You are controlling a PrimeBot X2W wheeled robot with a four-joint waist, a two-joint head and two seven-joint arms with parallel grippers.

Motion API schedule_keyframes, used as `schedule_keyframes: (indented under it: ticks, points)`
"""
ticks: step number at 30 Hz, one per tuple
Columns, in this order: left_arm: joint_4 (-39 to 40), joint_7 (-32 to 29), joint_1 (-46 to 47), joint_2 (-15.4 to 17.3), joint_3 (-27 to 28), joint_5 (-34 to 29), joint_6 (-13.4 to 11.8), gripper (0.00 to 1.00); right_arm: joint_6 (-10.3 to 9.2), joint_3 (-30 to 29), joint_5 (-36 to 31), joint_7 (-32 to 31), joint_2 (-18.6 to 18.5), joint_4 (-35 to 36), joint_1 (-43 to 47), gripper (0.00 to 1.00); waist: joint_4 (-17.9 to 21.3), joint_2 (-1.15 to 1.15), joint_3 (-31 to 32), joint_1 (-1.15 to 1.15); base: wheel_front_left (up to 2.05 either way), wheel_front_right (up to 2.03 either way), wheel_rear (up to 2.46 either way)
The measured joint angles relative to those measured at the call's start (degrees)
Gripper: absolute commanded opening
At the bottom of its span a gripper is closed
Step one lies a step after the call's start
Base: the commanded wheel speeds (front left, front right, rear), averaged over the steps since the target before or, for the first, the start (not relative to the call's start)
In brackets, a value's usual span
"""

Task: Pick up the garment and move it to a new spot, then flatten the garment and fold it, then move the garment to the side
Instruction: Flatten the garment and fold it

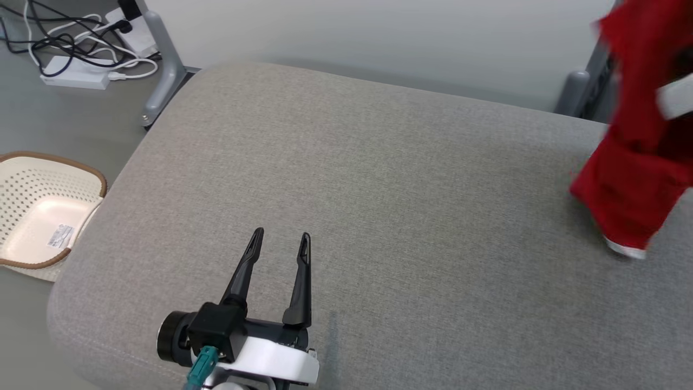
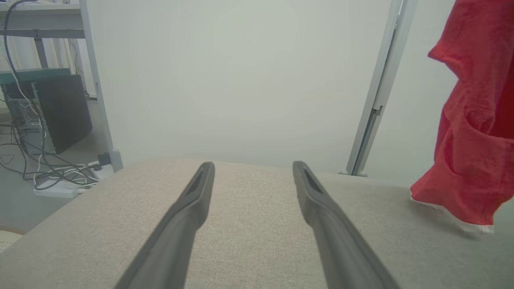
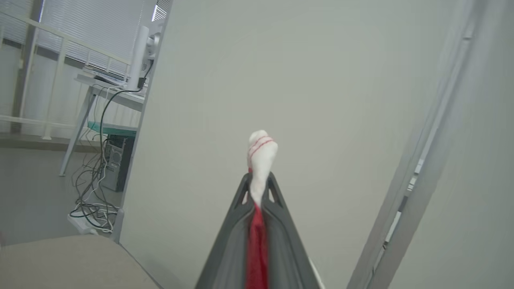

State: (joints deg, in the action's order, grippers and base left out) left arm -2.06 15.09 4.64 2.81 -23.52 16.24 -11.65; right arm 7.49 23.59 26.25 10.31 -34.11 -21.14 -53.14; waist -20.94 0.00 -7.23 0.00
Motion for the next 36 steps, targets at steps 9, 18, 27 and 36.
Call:
schedule_keyframes:
  ticks: [9,18,27,36]
  points:
    - [0.33,0.00,-0.59,0.00,-0.86,0.76,0.07,1.00,0.01,20.40,-0.48,-6.82,8.08,5.36,8.68,0.00,-2.39,0.00,-0.59,0.00,0.00,0.00,0.00]
    - [0.30,0.00,-0.32,0.00,-0.73,0.90,-0.34,1.00,0.01,37.27,6.42,-11.28,9.43,2.02,12.54,1.00,-2.79,0.00,-1.52,0.00,0.00,0.00,0.00]
    - [-0.19,0.00,0.03,0.00,1.04,-0.09,0.07,1.00,0.01,35.96,9.64,-8.62,4.65,3.36,7.77,1.00,1.39,0.00,-0.48,0.00,0.00,0.00,0.00]
    - [-0.16,0.00,1.48,0.00,3.08,-0.25,0.46,1.00,0.01,19.56,9.35,-2.41,0.57,2.41,11.56,1.00,7.13,0.00,0.47,0.00,0.00,0.00,0.00]
